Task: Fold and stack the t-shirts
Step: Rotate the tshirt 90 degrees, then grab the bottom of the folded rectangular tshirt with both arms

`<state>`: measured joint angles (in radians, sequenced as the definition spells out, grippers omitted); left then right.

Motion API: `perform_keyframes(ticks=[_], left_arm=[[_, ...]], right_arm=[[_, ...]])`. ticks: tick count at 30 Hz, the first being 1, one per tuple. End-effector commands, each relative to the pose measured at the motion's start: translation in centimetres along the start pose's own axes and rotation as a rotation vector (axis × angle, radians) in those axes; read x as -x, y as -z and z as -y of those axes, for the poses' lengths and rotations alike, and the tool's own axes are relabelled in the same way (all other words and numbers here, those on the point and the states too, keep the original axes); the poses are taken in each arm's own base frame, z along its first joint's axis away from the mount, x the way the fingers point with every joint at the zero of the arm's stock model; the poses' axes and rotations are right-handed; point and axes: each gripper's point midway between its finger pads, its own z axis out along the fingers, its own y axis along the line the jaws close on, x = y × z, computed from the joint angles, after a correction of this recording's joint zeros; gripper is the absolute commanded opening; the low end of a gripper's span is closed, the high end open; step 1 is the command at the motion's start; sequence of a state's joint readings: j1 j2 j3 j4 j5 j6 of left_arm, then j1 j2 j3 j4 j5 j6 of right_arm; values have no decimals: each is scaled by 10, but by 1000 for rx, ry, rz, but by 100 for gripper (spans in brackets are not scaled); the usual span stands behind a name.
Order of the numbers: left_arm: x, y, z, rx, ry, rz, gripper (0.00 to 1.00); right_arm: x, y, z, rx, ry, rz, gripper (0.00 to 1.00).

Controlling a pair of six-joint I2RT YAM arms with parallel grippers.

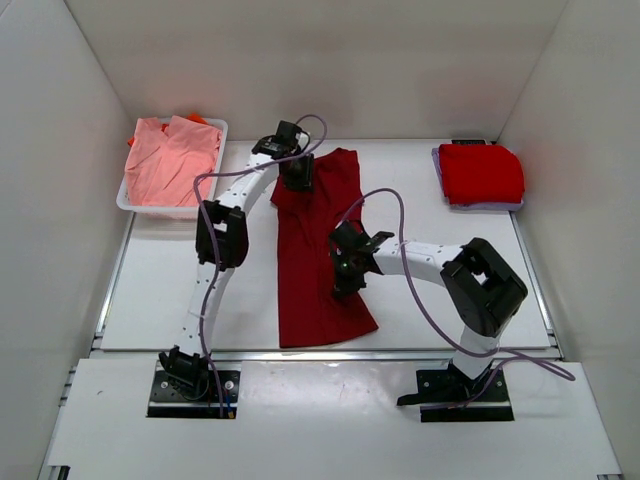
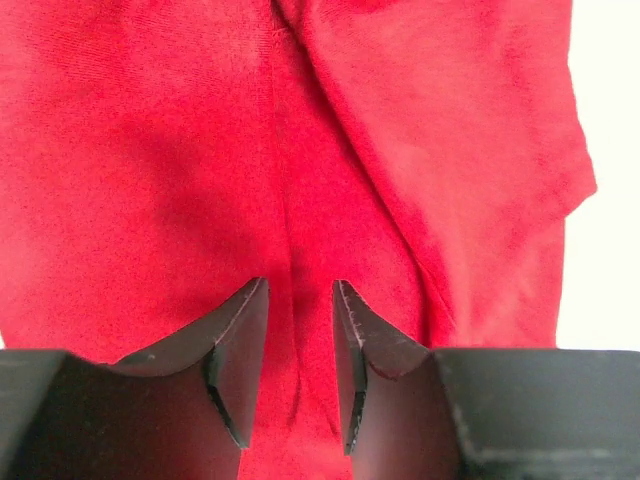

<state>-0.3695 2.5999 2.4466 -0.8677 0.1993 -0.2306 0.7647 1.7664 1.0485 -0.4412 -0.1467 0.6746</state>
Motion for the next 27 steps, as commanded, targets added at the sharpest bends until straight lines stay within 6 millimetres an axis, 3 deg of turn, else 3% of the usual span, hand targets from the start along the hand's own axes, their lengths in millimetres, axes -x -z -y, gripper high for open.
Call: perform_keyframes(ticks=[1, 3, 4, 5, 6, 7, 8, 10, 11, 13, 14, 16, 20, 23, 27], left_arm=[[76, 122, 41, -100, -28, 247, 44], [59, 156, 43, -108, -27, 272, 45], [57, 187, 50, -105, -29, 324, 46], [24, 170, 34, -89, -2, 272, 46], [-11, 179, 25, -77, 35, 247, 46], [-7, 210, 29, -98, 39, 334, 47], [-53, 189, 12, -71, 75, 246, 46], [-118, 197, 5, -46, 76, 179, 47], [-134, 206, 11, -58, 53, 175, 48], [-194, 200, 12, -59, 60, 75, 49], [-203, 209, 20, -83, 60, 83, 50], [-254, 207, 22, -104, 76, 0, 51], [-304, 214, 30, -174, 167, -19, 53], [-346, 208, 29, -199, 218, -76, 54], [-360, 204, 39, -264, 302, -52, 56]], right_arm=[[5, 18, 26, -98, 90, 41, 0], [19, 42, 19, -62, 87, 121, 20], [25, 52, 26, -70, 65, 154, 26], [25, 56, 29, -68, 53, 160, 33], [21, 63, 31, -59, 59, 166, 35], [17, 65, 41, -60, 29, 161, 40], [20, 69, 47, -62, 16, 174, 44], [2, 72, 60, -55, -7, 157, 48], [2, 73, 63, -47, -10, 165, 53], [-14, 73, 70, -14, -23, 151, 55], [-21, 76, 68, 18, -24, 152, 57], [-30, 76, 66, 58, -29, 148, 60], [-51, 73, 60, 133, -49, 134, 60], [-67, 68, 59, 156, -50, 111, 59], [-83, 59, 55, 180, -61, 80, 59]])
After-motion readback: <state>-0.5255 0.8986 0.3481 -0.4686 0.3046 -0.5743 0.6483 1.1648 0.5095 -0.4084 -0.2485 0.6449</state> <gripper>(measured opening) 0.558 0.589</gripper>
